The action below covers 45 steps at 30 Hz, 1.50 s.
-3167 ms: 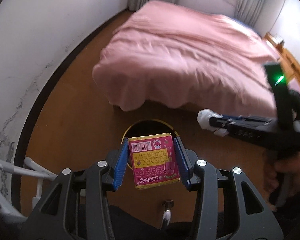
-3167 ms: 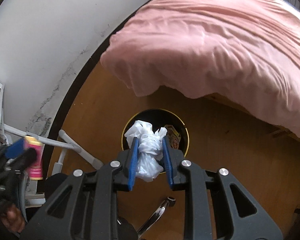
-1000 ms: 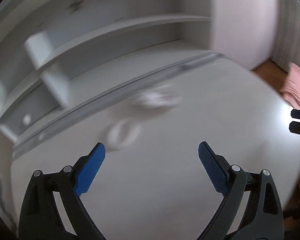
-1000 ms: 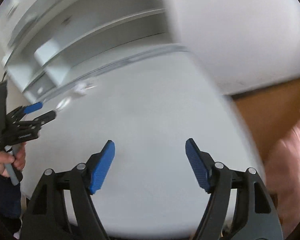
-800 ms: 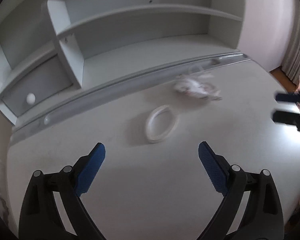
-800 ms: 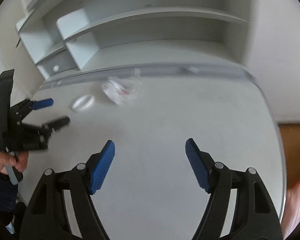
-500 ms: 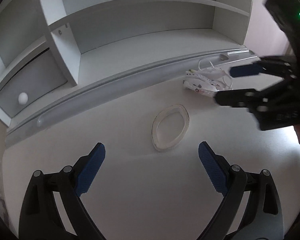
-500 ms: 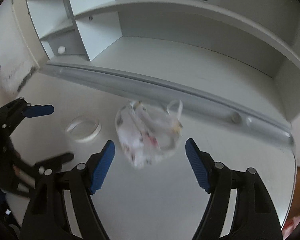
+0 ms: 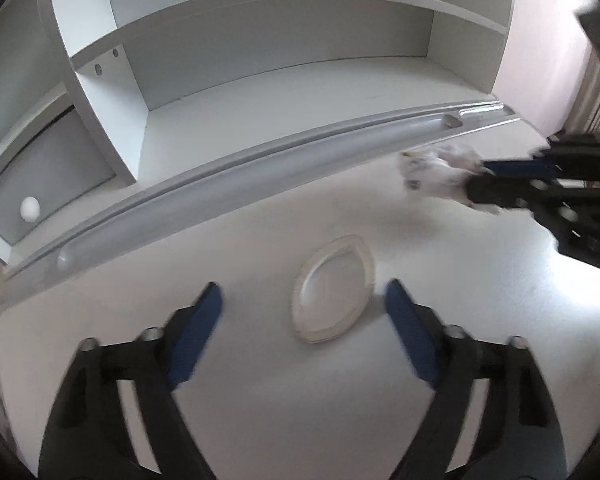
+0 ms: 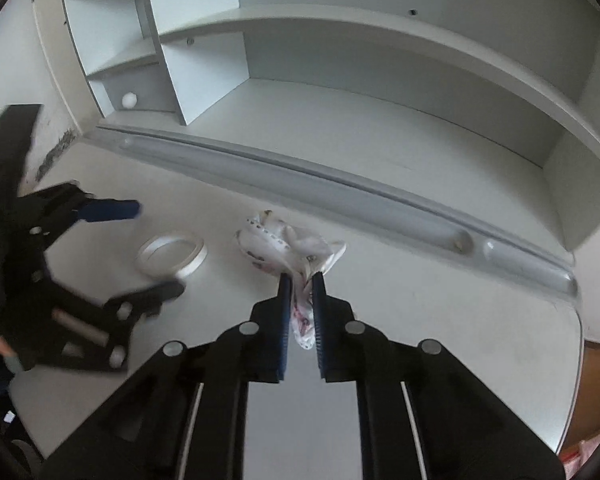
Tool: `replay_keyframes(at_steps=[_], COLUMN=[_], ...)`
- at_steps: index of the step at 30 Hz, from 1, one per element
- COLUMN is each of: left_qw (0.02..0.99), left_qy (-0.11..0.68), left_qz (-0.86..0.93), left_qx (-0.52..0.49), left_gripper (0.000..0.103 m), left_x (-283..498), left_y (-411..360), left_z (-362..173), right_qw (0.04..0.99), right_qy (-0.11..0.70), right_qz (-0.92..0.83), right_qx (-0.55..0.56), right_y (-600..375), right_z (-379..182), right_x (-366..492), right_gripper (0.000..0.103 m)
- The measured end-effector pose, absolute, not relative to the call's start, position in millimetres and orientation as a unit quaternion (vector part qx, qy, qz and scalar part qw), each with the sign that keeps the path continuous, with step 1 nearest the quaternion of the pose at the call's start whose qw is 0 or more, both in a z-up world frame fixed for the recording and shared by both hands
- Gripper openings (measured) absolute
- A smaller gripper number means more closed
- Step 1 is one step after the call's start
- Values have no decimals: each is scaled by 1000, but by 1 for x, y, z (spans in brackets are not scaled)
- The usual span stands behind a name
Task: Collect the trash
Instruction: 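Grasp the white tape roll with the left tool while the right tool grasps the white patterned wrapper, then carry both items over the black bin and open both tools to drop them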
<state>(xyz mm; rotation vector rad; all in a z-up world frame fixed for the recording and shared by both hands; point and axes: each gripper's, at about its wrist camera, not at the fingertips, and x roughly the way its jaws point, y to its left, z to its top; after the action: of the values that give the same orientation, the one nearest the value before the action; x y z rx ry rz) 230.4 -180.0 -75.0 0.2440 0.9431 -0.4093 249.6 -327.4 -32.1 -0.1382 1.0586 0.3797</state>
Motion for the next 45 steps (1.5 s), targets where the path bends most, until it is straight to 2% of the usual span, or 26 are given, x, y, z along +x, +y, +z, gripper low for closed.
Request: replay_keyframes(at_steps=[2,3,10,19,27,34,39,45], left_qw=[865,865,856,807,726,649,613,598], left_qy=[449,450,454,413,380,370,398,422], left_qz=[-192,-192,-219,-393,-533,-605,-612,-600], left_qx=[115,117,119,154,212,276,302,323], left_gripper=[45,40,39,39,39,39,39,39], left_x=[229,227,188,53,-74,-174,-193,-205], left_y=[-178,-180,-218,-362,-488,-562,-592,-611], left_z=[-75,-74,-64,-42,-52,-103,-157,-196], right_qw=[847,850,862,851,791,732,702,684], right_qy=[502,502,502,481,466,475,489,503], right_qz=[168,156,54,-154,-314,-378,-391,-385], right_qx=[-43,-36,44,143,243,310,340,363], right_y=[-342,-349,-427,-570,-667,-702,-724,-735], right_z=[-25,-21,-2,6,-27,-81,-121,-158], right_x=[232,221,125,-59,-228,-323,-351,-353], right_gripper=[11,11,11,11,11,11,11,11])
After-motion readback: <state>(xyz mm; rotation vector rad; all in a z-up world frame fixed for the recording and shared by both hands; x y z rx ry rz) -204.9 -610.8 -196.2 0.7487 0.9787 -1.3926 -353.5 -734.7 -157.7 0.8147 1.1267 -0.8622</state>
